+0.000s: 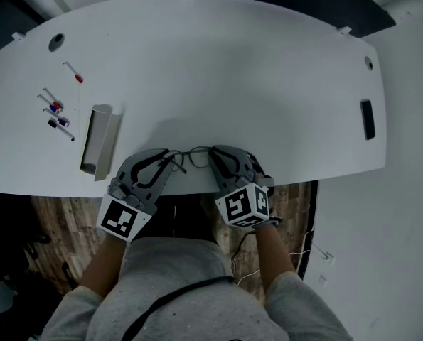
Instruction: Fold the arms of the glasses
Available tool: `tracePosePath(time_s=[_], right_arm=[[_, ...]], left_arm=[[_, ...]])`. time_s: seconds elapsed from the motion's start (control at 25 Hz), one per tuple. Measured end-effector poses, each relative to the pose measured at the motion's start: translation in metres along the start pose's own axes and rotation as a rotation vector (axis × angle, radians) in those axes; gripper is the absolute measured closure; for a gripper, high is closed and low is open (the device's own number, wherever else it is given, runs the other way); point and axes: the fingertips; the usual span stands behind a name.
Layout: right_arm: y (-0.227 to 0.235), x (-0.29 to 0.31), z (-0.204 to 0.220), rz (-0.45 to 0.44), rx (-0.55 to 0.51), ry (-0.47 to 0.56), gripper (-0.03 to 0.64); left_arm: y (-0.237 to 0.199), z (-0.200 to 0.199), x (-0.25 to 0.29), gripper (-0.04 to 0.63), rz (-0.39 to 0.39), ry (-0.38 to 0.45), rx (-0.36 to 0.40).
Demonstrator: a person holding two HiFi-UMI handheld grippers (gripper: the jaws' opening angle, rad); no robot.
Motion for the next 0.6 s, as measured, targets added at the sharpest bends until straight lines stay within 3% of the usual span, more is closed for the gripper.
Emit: tracePosePath(time_s=[0.2, 0.6], right_arm=[[0.002, 0.0, 0.001, 0.007, 0.006, 0.006, 0.557], [0.003, 0.001, 0.001, 0.009, 0.024, 0.022, 0.557]], left_arm=[[0.008, 0.0, 0.009, 0.54, 0.038, -0.001, 0.052], [0.013, 0.008, 0.022, 0.534, 0.075, -0.016, 0.083]])
Point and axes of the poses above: the fingertips, and each gripper's own axes: x forward along the fingers, y to its right, z out of its underside, and after that the axes turned 9 degrees about x, right-handed
